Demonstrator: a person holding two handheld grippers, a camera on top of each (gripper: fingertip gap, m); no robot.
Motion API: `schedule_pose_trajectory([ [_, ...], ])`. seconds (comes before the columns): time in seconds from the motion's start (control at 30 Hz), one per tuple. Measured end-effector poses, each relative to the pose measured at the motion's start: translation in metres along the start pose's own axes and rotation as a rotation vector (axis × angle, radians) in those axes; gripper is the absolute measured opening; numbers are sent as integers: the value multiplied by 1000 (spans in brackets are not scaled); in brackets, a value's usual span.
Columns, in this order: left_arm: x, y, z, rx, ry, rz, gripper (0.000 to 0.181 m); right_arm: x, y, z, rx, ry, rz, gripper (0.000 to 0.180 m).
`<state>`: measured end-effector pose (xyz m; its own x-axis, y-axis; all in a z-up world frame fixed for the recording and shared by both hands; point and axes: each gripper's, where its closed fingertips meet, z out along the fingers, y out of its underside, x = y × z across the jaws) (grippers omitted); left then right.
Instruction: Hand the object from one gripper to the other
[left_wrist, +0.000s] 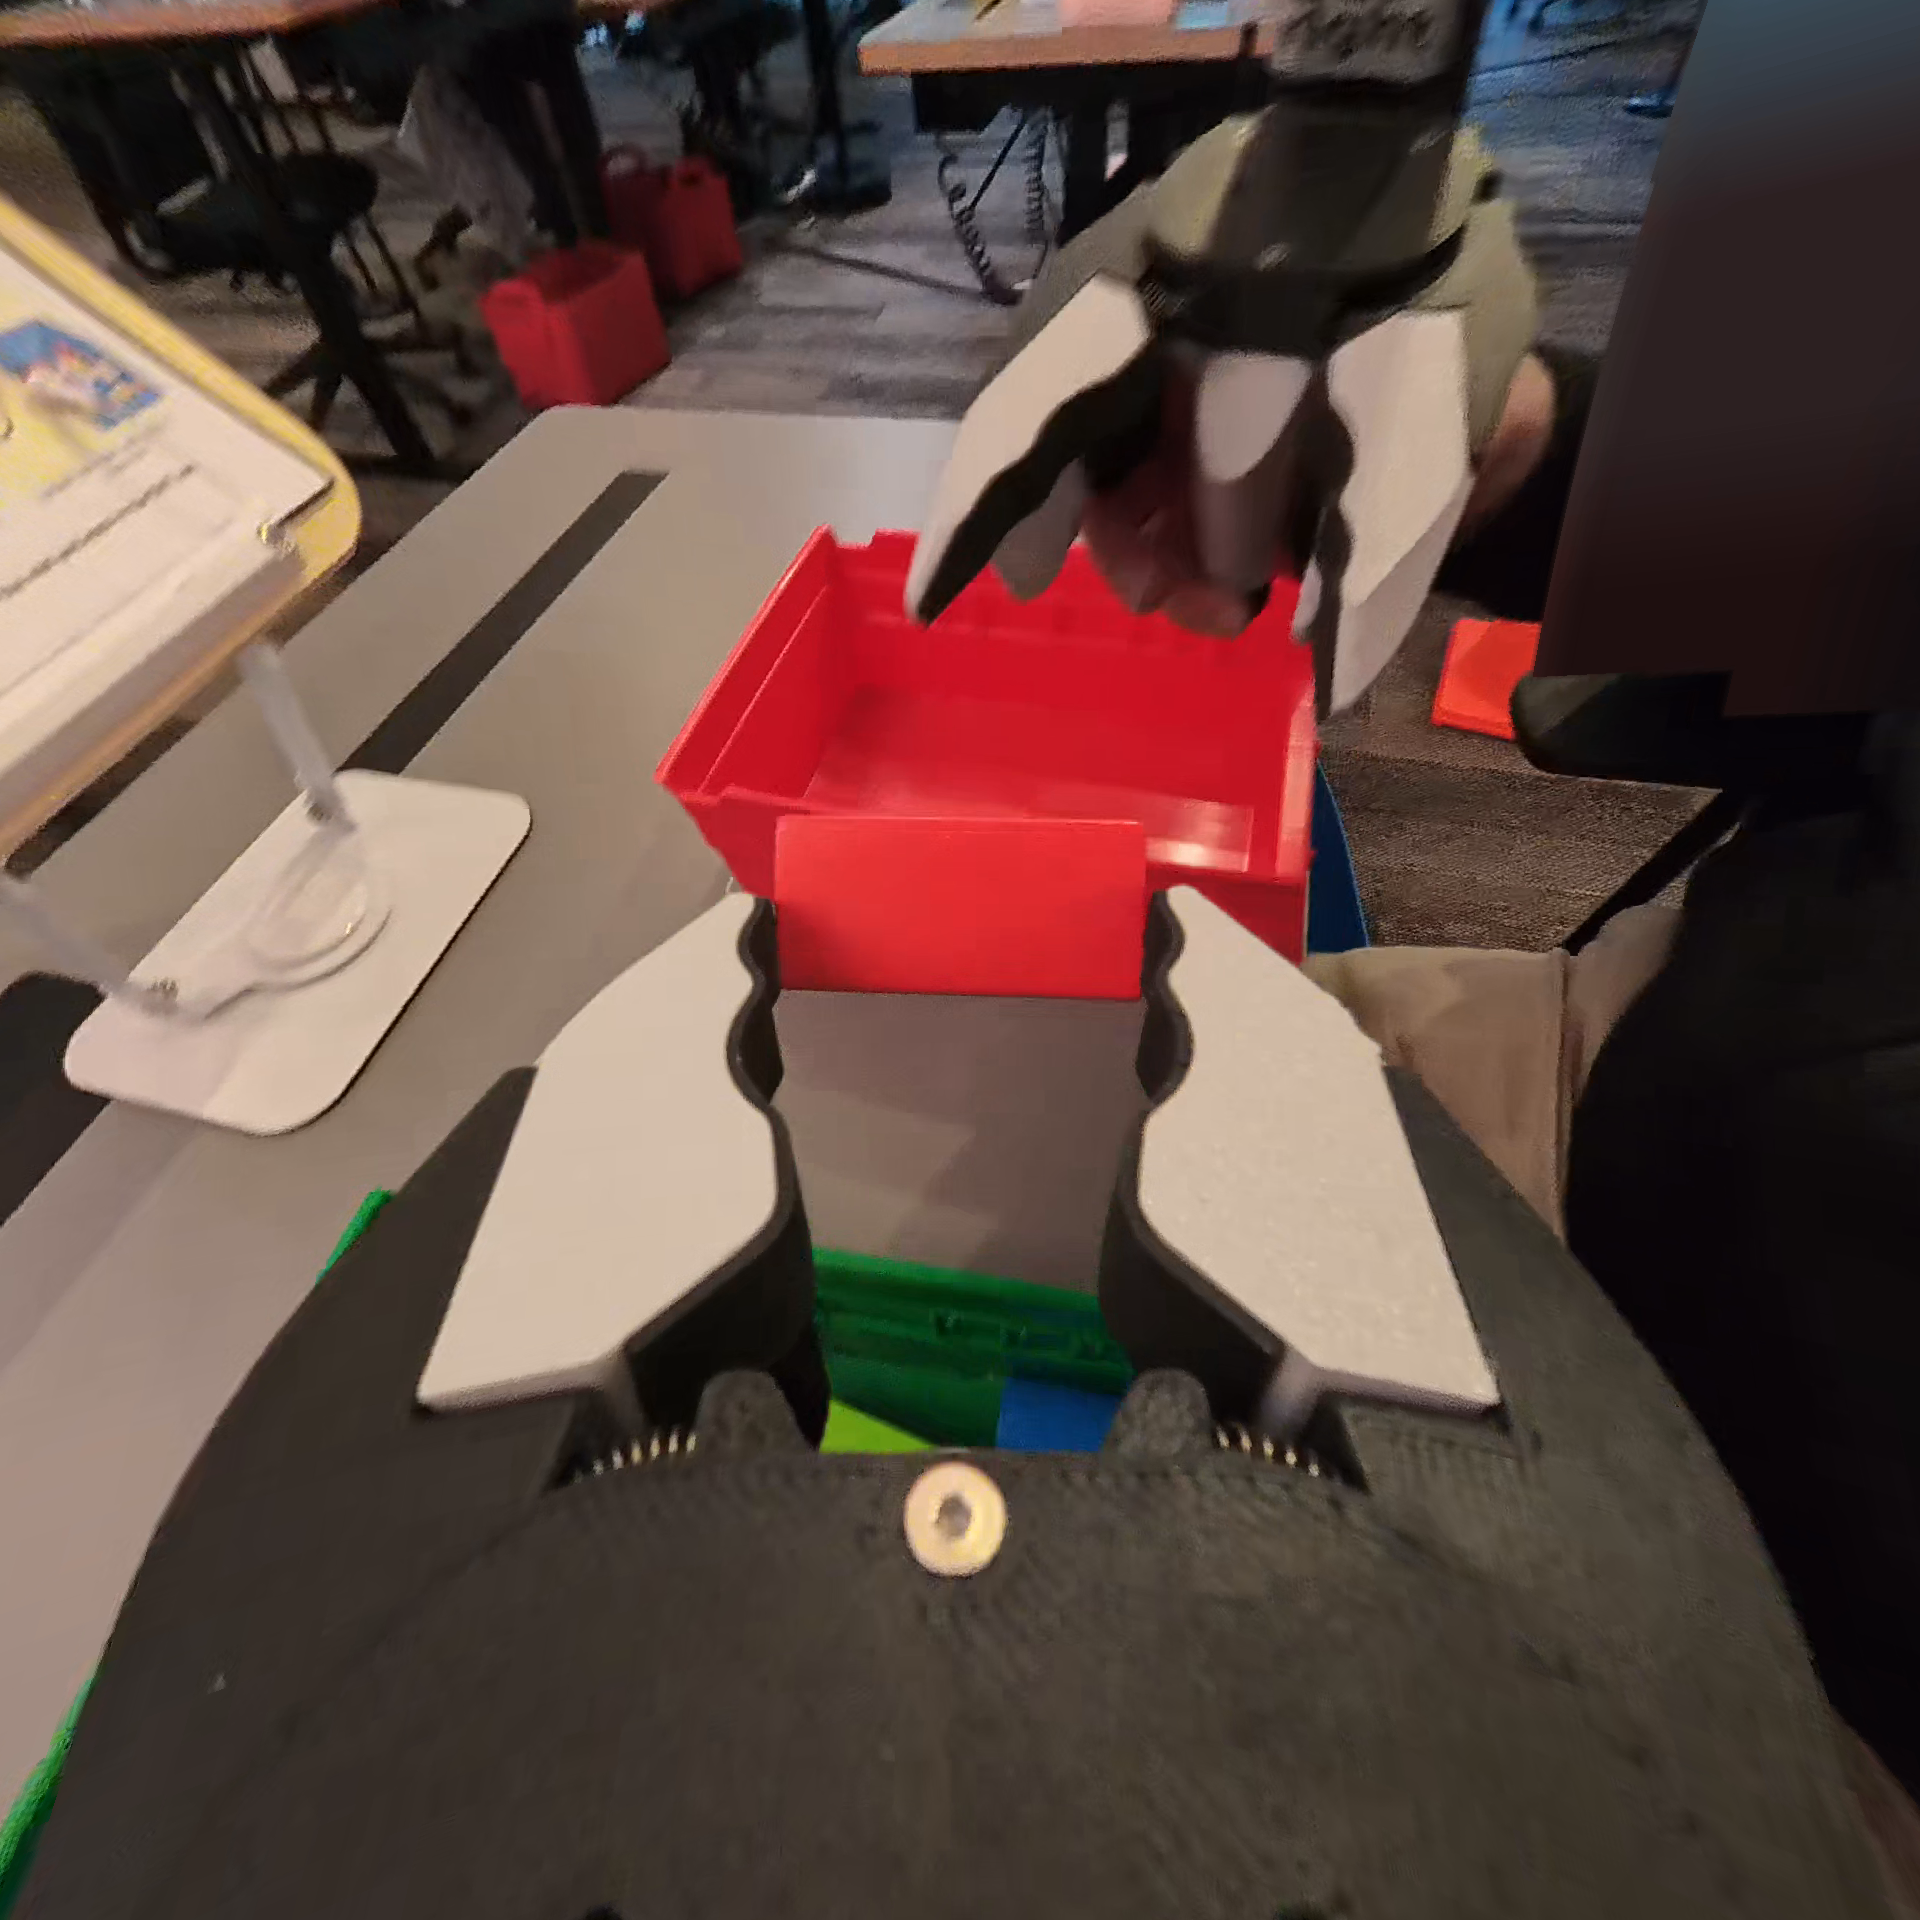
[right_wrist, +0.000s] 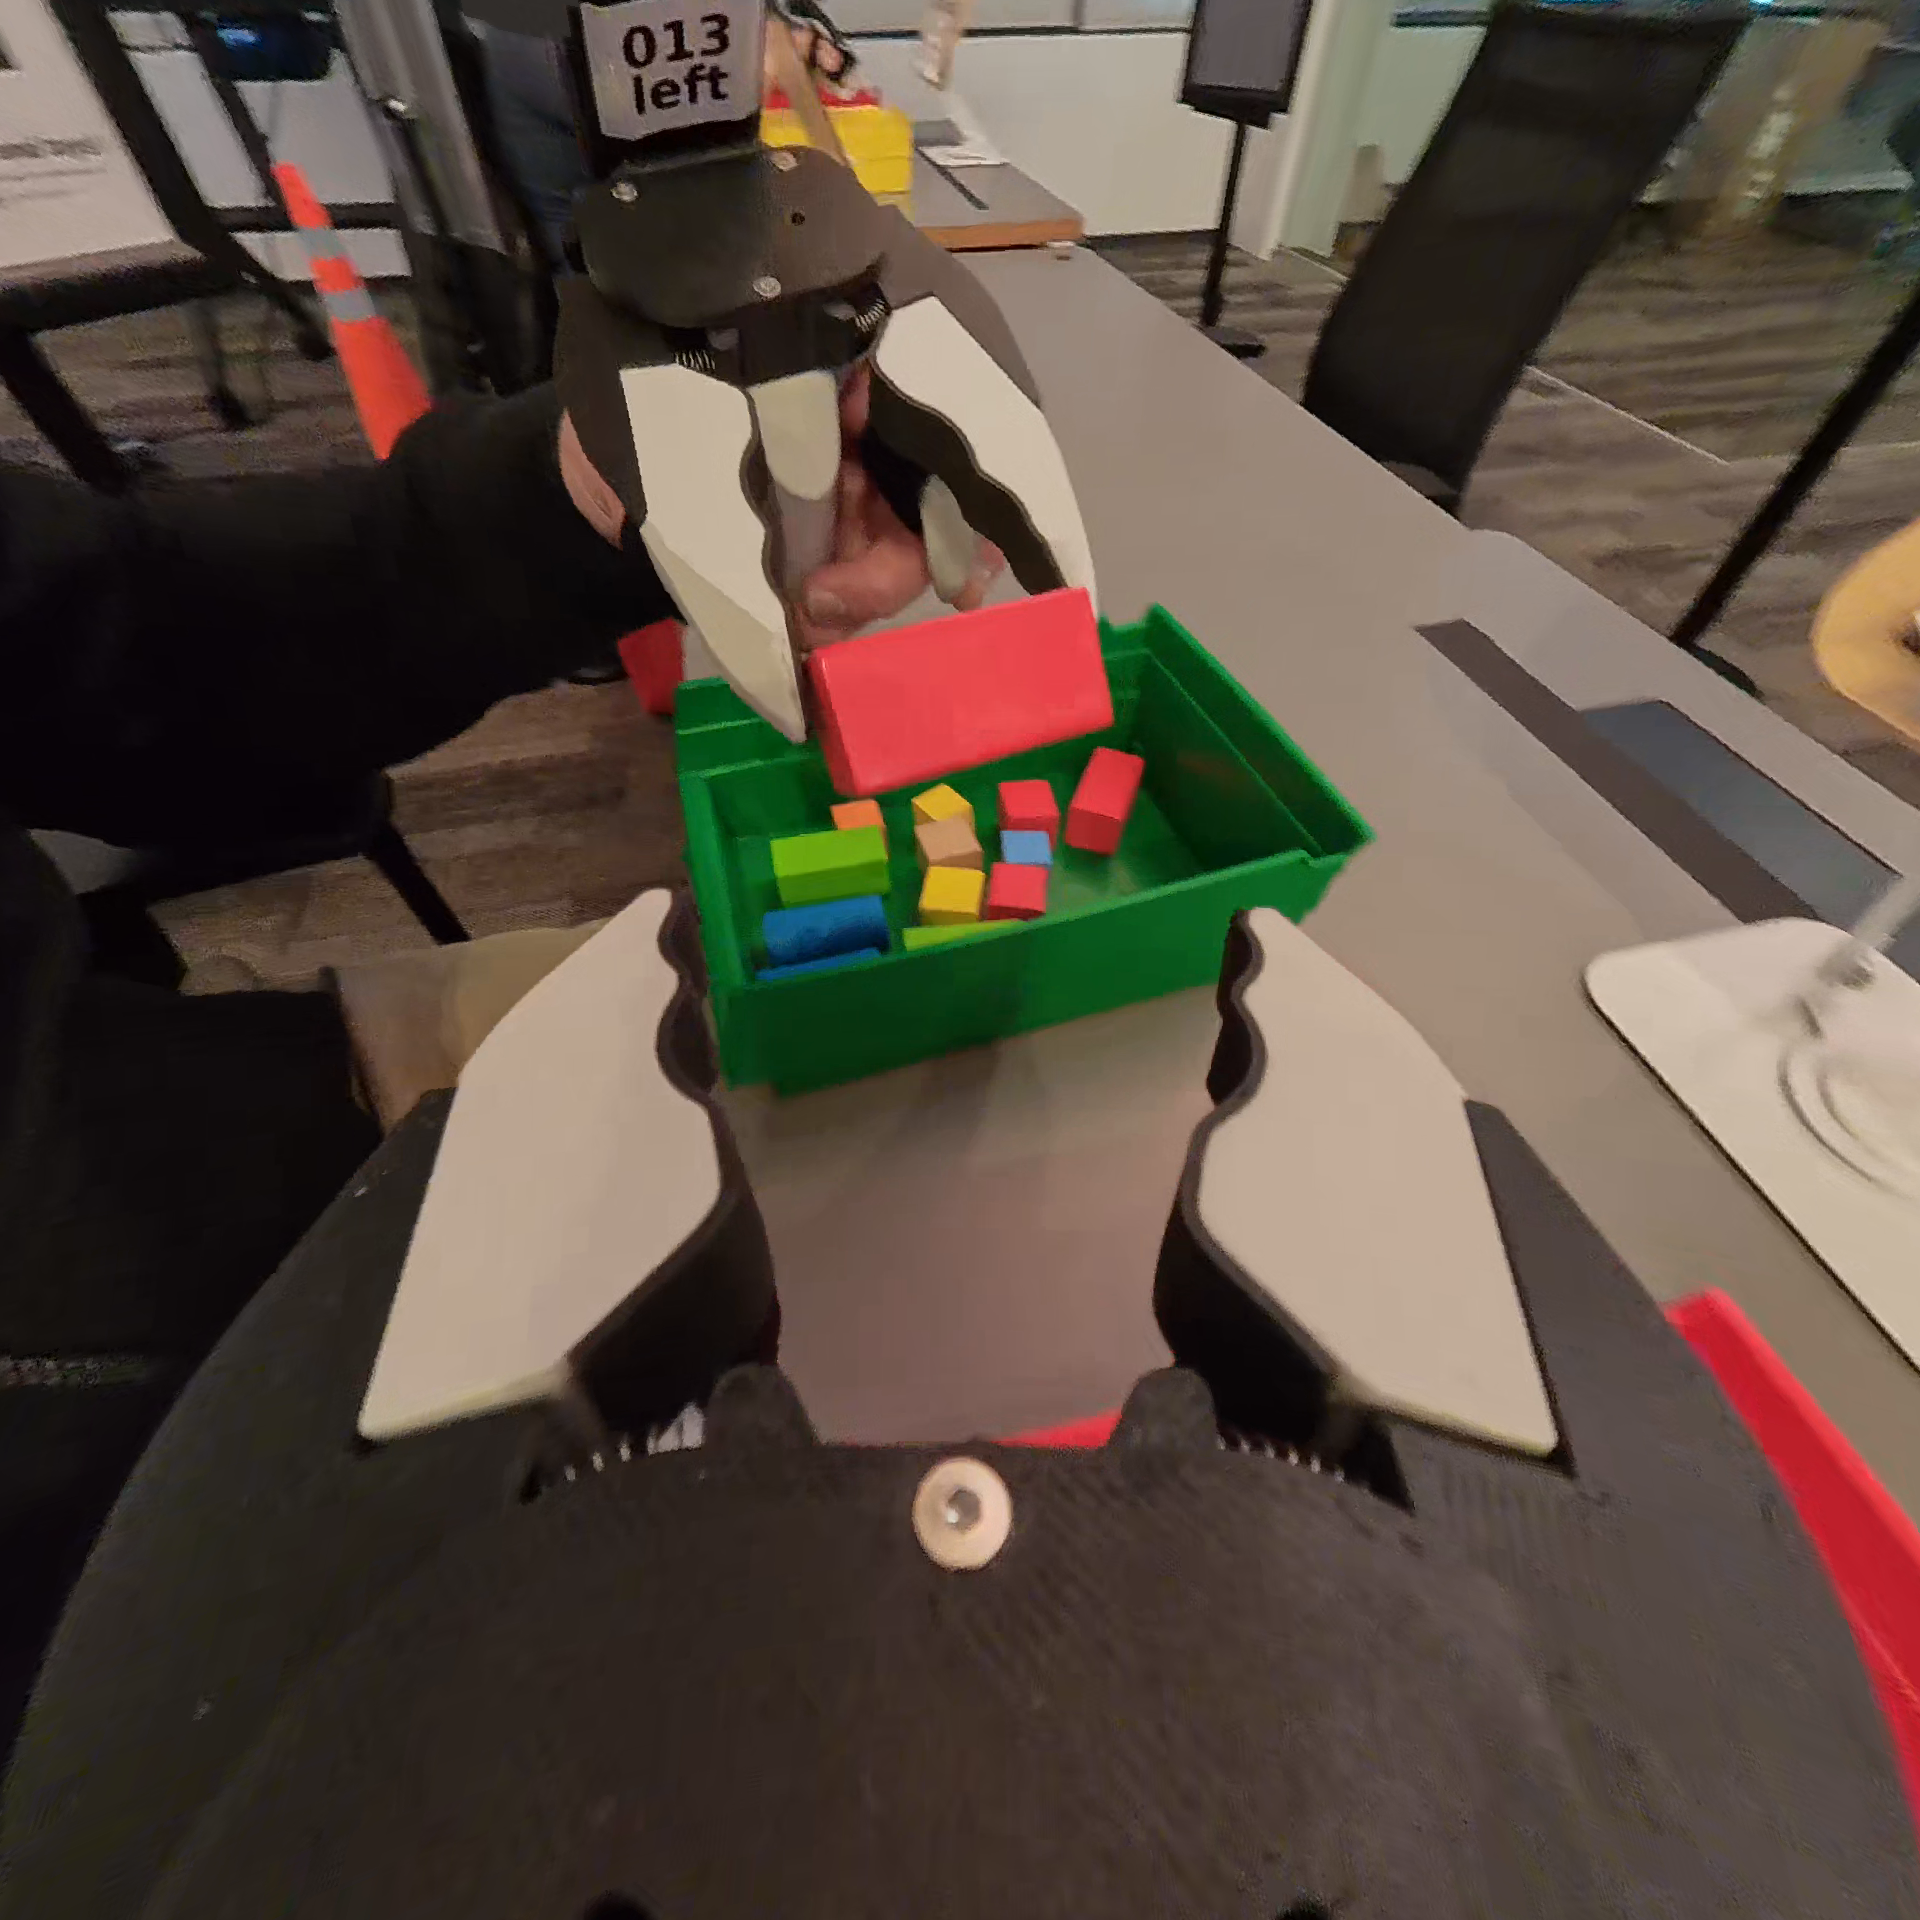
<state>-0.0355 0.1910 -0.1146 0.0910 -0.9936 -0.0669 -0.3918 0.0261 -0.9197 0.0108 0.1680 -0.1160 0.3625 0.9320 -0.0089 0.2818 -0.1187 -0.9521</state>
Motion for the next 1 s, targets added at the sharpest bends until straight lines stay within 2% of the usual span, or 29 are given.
schedule_pose_trajectory([
  [0.3, 49, -15, 21, 67, 157, 37, 67, -30, 4, 21, 79, -177, 42, 91],
  [0.43, 57, -17, 27, 85, 189, 41, 67, -37, 9, 20, 83, -234, 26, 74],
  [0.83, 54, -18, 30, 107, 180, 28, 67, -32, 9, 15, 62, -192, -4, 71],
  [1.0, 40, -27, 20, 153, 127, -2, 65, -11, 13, -3, -13, -120, -23, 71],
])
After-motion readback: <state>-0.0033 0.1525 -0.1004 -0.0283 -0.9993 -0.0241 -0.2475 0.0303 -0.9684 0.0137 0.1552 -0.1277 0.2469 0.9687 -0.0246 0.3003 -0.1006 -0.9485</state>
